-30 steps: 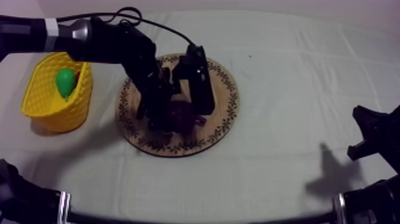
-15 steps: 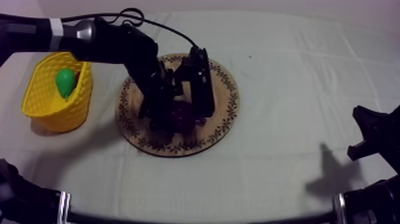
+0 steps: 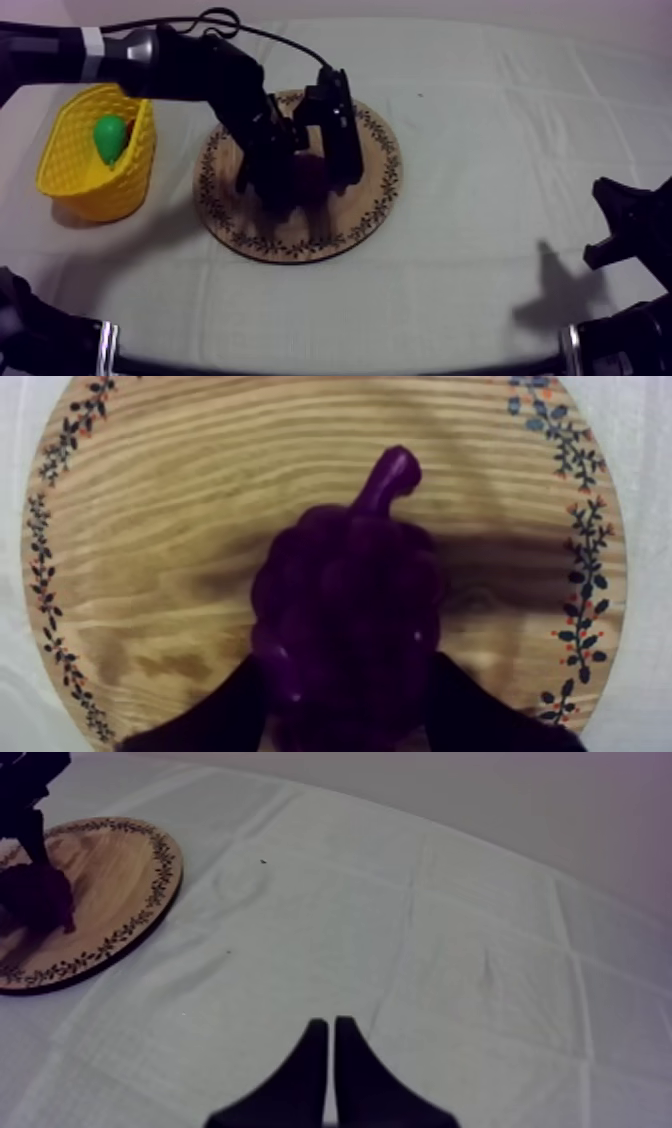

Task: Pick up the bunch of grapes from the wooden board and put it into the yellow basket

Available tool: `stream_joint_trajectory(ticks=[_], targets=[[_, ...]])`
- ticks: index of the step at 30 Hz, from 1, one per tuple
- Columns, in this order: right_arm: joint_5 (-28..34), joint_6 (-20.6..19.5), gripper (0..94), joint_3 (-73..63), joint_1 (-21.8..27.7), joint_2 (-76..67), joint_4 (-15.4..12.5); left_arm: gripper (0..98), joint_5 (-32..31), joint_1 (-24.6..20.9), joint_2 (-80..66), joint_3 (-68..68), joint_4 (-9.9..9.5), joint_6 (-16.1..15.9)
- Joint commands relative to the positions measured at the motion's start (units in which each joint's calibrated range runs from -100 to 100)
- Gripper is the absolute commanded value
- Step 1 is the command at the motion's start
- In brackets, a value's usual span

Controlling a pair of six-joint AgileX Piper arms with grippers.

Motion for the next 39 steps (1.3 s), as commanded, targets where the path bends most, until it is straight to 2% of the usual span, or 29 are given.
stream_joint_trajectory(ticks=[1,8,15,27,33,39], targets=[[0.0,0.0,0.4,0.0,0.0,0.0,0.0,40.5,-0.1,-0.1,-0.6,0.1,-0.21,0.1],[0.0,0.0,0.4,0.0,0.0,0.0,0.0,34.9,-0.1,-1.7,-5.4,1.5,-0.32,0.5],[0.0,0.0,0.4,0.0,0.0,0.0,0.0,38.3,0.6,-5.2,-13.6,6.7,-0.45,0.3],[0.0,0.0,0.4,0.0,0.0,0.0,0.0,36.8,9.1,-14.4,-27.9,14.4,-2.87,2.1],[0.0,0.0,0.4,0.0,0.0,0.0,0.0,35.6,12.1,-20.4,-32.2,12.8,-3.43,5.4],[0.0,0.0,0.4,0.0,0.0,0.0,0.0,37.3,12.7,-26.1,-33.4,8.8,-5.23,11.7]])
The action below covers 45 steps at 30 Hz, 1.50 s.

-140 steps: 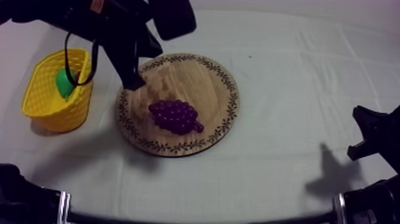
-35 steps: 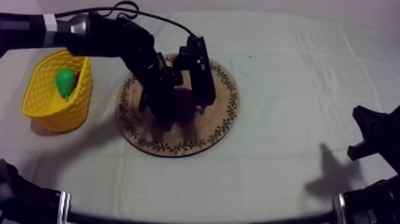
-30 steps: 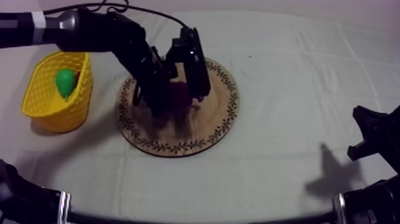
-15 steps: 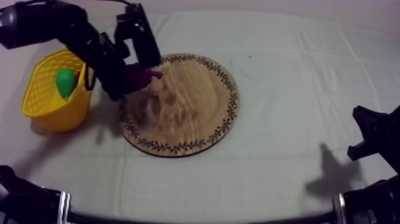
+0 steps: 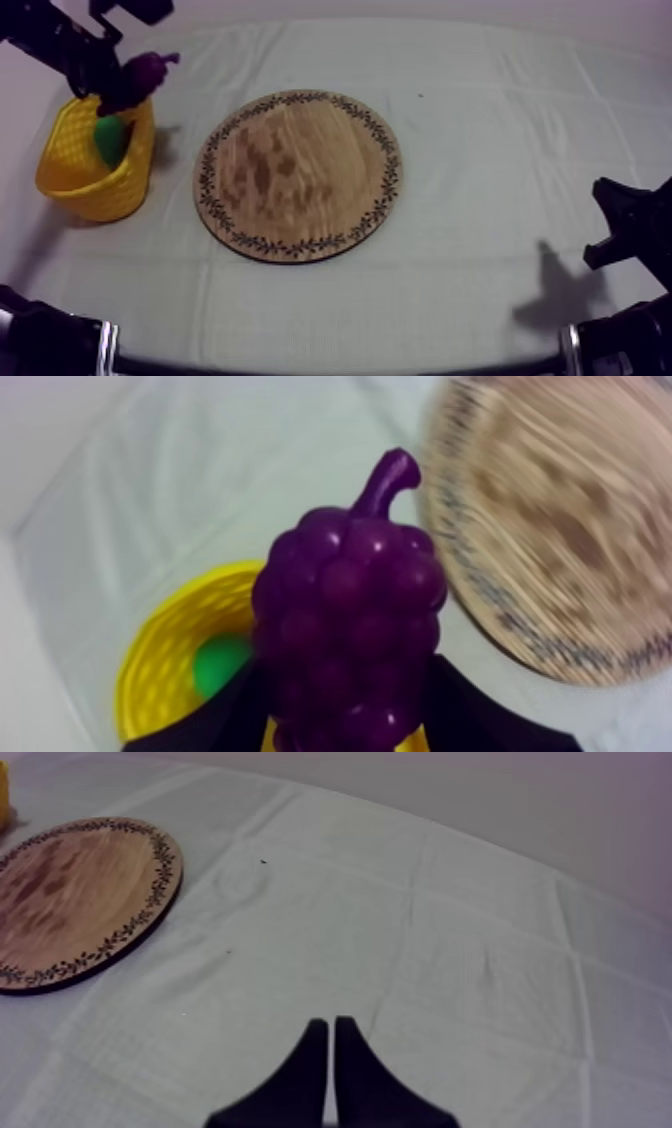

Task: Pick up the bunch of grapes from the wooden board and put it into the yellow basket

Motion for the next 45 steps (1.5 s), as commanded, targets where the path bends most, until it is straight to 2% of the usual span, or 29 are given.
stream_joint_trajectory(ticks=[1,7,13,23,26,31,33,36,39,41,43,45], targets=[[0.0,0.0,0.4,0.0,0.0,0.0,0.0,37.1,-0.2,-3.2,0.2,-0.6,-0.50,3.8],[0.0,0.0,0.4,0.0,0.0,0.0,0.0,34.9,-3.8,-8.0,1.4,3.4,-1.13,6.5],[0.0,0.0,0.4,0.0,0.0,0.0,0.0,34.9,-9.0,-9.8,2.8,9.5,-1.72,8.3],[0.0,0.0,0.4,0.0,0.0,0.0,0.0,37.5,-11.6,-10.9,3.0,13.8,-1.86,8.0],[0.0,0.0,0.4,0.0,0.0,0.0,0.0,47.3,-11.7,-11.2,2.6,13.9,-1.76,7.9],[0.0,0.0,0.4,0.0,0.0,0.0,0.0,82.5,-11.5,-11.3,1.4,13.5,-1.83,7.9],[0.0,0.0,0.4,0.0,0.0,0.0,0.0,89.4,-11.4,-11.2,0.8,13.2,-1.85,8.4],[0.0,0.0,0.4,0.0,0.0,0.0,0.0,93.5,-11.8,-11.2,-0.4,12.8,-1.85,8.9],[0.0,0.0,0.4,0.0,0.0,0.0,0.0,92.2,-12.7,-11.1,-2.1,12.4,-1.72,9.5],[0.0,0.0,0.4,0.0,0.0,0.0,0.0,87.5,-13.8,-11.0,-3.7,12.1,-1.70,10.3],[0.0,0.0,0.4,0.0,0.0,0.0,0.0,78.4,-15.7,-10.8,-5.9,11.6,-1.84,11.8],[0.0,0.0,0.4,0.0,0.0,0.0,0.0,64.3,-18.3,-10.8,-8.7,11.4,-1.96,13.1]])
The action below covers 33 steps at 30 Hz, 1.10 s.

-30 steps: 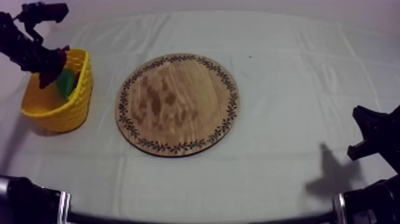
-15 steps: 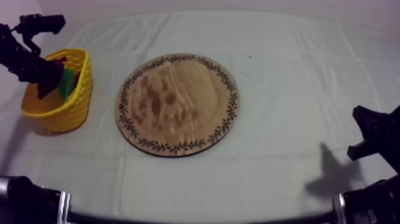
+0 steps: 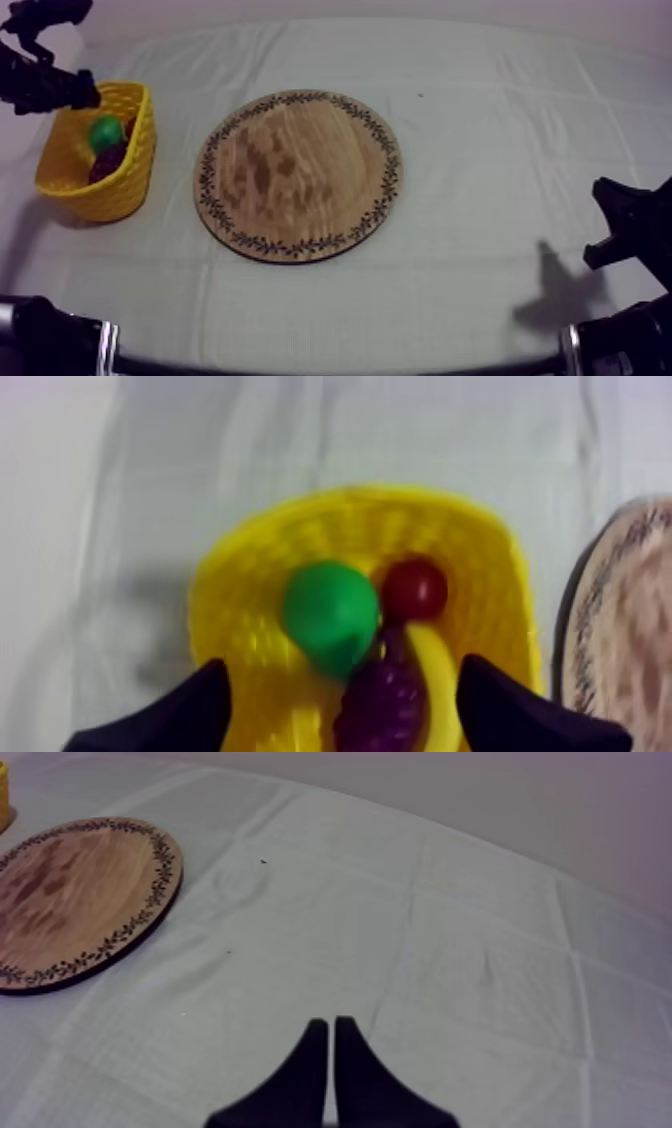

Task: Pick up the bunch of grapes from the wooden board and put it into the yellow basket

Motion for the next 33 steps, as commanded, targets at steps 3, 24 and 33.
stream_joint_trajectory(ticks=[3,24,33], targets=[[0.0,0.0,0.4,0.0,0.0,0.0,0.0,31.9,-7.1,0.1,-7.4,1.6,-0.17,1.3],[0.0,0.0,0.4,0.0,0.0,0.0,0.0,0.0,-22.6,2.8,-59.3,37.7,-0.32,6.1],[0.0,0.0,0.4,0.0,0.0,0.0,0.0,0.0,-21.6,3.9,-74.3,49.5,-0.40,4.1]])
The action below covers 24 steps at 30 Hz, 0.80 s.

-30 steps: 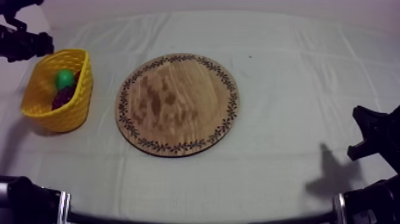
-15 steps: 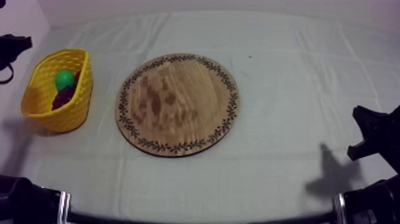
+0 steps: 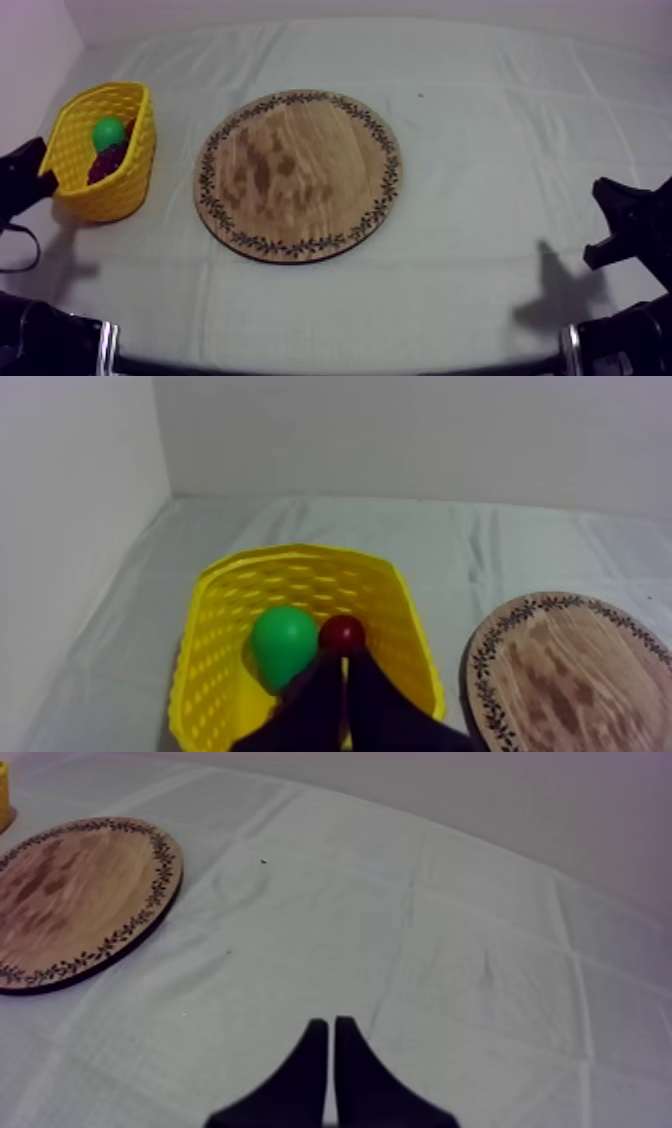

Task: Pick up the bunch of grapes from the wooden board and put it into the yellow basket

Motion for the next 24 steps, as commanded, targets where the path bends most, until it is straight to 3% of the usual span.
stream_joint_trajectory(ticks=[1,11,24], targets=[[0.0,0.0,0.4,0.0,0.0,0.0,0.0,0.0,0.0,0.1,-5.2,3.0,-0.03,-0.2],[0.0,0.0,0.4,0.0,0.0,0.0,0.0,0.0,-2.6,0.0,-12.0,9.7,-0.44,-1.0],[0.0,0.0,0.4,0.0,0.0,0.0,0.0,0.0,0.0,-0.5,-15.6,10.7,1.94,-2.1]])
